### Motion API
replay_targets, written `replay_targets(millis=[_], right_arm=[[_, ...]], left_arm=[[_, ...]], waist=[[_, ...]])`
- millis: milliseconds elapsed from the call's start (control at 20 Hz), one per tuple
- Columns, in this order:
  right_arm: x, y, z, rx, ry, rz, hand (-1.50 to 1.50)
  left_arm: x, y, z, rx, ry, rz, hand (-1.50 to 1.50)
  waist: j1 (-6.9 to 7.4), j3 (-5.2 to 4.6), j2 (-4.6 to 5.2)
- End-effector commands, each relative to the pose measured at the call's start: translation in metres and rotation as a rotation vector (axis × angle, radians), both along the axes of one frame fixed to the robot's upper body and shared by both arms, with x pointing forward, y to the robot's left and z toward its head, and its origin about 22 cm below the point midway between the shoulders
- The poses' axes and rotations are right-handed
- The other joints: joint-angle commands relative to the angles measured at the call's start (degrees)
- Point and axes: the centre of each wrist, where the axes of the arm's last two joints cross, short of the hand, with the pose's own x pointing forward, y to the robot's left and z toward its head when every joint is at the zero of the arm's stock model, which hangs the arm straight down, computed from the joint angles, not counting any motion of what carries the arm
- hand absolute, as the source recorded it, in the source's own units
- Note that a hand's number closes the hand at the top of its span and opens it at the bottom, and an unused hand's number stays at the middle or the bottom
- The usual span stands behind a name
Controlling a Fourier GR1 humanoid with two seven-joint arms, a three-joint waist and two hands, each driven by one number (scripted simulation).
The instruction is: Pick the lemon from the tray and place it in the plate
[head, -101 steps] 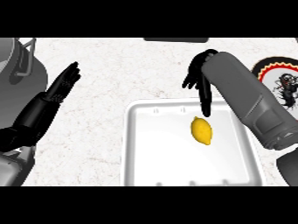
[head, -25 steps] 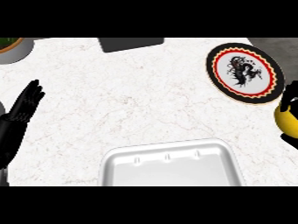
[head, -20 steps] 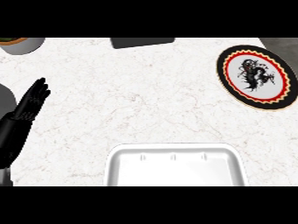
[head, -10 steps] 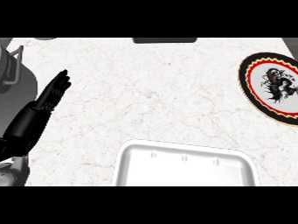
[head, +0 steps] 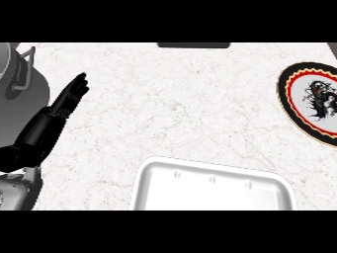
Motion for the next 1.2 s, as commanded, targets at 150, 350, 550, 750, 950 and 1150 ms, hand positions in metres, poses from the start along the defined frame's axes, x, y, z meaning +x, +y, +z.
replay_targets(millis=[150, 350, 550, 750, 950, 1150], right_arm=[[0.025, -0.005, -0.035, -0.069, 0.223, -0.152, 1.5], [0.049, 0.006, -0.05, -0.054, 0.28, -0.137, -1.5], [0.047, -0.005, -0.055, 0.016, 0.196, -0.102, -1.5], [0.049, -0.008, -0.051, 0.086, 0.177, -0.006, -1.5], [0.053, -0.006, -0.048, 0.22, 0.101, 0.075, -1.5], [0.052, -0.015, -0.037, 0.43, 0.152, 0.16, -1.5]], left_arm=[[0.007, 0.009, 0.008, -0.018, -0.011, -0.029, 0.0], [0.003, 0.0, -0.002, -0.006, -0.009, -0.026, 0.0], [0.003, -0.011, -0.004, 0.001, -0.006, -0.037, 0.0], [0.013, 0.002, 0.004, -0.003, -0.012, -0.021, 0.0], [0.003, -0.005, -0.002, 0.004, -0.016, -0.028, 0.0], [0.001, 0.001, 0.009, 0.01, -0.017, -0.012, 0.0]], waist=[[1.32, 0.03, 0.35], [1.42, 0.09, 0.43], [1.76, 0.23, 0.8], [0.9, 0.17, 0.62], [0.77, 0.18, 0.5], [0.77, 0.19, 0.33]])
